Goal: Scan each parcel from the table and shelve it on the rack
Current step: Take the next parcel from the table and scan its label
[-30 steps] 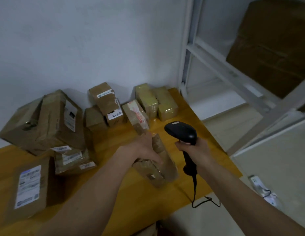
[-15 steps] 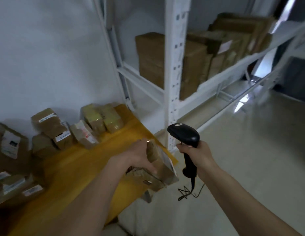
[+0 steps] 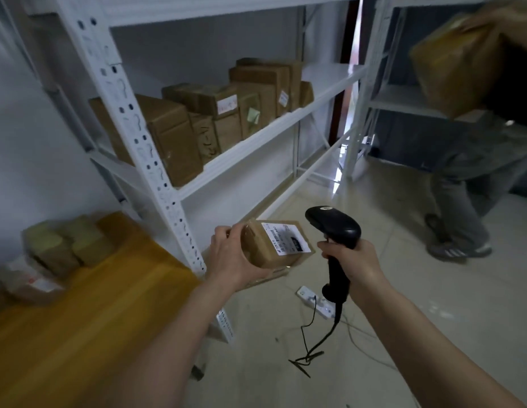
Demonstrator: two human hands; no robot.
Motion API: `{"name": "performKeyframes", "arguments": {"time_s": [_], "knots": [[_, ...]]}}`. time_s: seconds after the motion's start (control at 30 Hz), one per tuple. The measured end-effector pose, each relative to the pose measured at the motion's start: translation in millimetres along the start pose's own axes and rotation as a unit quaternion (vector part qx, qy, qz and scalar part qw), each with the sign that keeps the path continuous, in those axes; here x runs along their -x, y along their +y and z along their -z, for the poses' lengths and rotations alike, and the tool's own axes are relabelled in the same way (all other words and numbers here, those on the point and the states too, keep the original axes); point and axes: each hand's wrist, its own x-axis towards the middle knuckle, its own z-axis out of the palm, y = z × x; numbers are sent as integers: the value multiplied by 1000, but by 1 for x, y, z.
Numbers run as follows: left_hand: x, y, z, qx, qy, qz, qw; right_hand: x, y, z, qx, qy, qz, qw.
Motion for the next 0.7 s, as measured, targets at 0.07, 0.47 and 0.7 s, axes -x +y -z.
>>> {"name": "performKeyframes", "arguments": {"time_s": [0.07,0.47,0.7], "knots": [[-1,18,-4,3,16,-15,1000,-7,-9,15,-15,5,8,1000],[-83,105,2,97,131,-31,986,-73,-83,48,-88,34,78,992],[-167,146,27,156,189,-40,969,-136,-168,42,-114,-34,133,984]]}}
